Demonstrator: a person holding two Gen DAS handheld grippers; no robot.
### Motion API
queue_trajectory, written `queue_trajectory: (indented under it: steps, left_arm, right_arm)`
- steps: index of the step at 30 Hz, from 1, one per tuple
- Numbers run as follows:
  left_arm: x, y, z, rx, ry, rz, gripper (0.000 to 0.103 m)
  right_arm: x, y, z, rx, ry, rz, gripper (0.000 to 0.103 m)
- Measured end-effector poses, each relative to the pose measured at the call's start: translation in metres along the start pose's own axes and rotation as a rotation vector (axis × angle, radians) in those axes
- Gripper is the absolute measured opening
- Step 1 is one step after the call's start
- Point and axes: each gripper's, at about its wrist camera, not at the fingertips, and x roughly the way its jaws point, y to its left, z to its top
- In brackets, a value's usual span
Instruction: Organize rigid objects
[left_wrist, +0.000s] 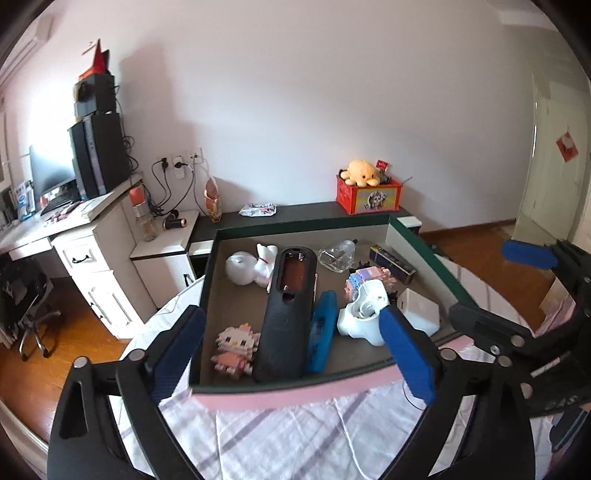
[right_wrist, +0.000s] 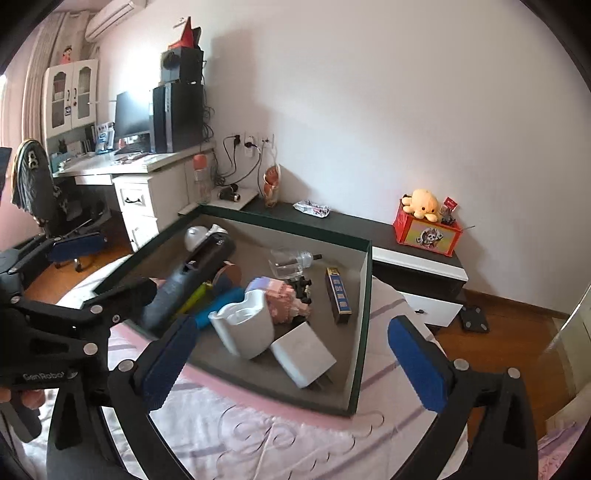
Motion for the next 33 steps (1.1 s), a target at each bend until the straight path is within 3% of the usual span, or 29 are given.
queue_trajectory:
  steps: [5, 15, 19, 33]
  left_arm:
    - [-0.036, -0.005, -0.005, 0.026, -0.029, 0.055, 0.102]
    - [-0.112, -0.006, -0.019, -0.028, -0.087, 0.095, 0.103]
    - [-0.143, -0.007, -0.024, -0.057, -0.116, 0.094, 0.103]
    - [-0.234, -0.019, -0.039, -0.017, -0.218, 0.114, 0.103]
  right_arm:
    - [-0.035, 0.012, -0.002, 0.011, -0.035, 0.002, 0.103]
    - [-0.105, 0.038, -0.016, -0.003, -0.093, -0.060, 0.103]
    - [-0.132, 0.043, -0.022, 0.018, -0.124, -0.046, 0.103]
    - [-0.214, 0.061, -0.044, 0.044, -0.194, -0.019, 0.103]
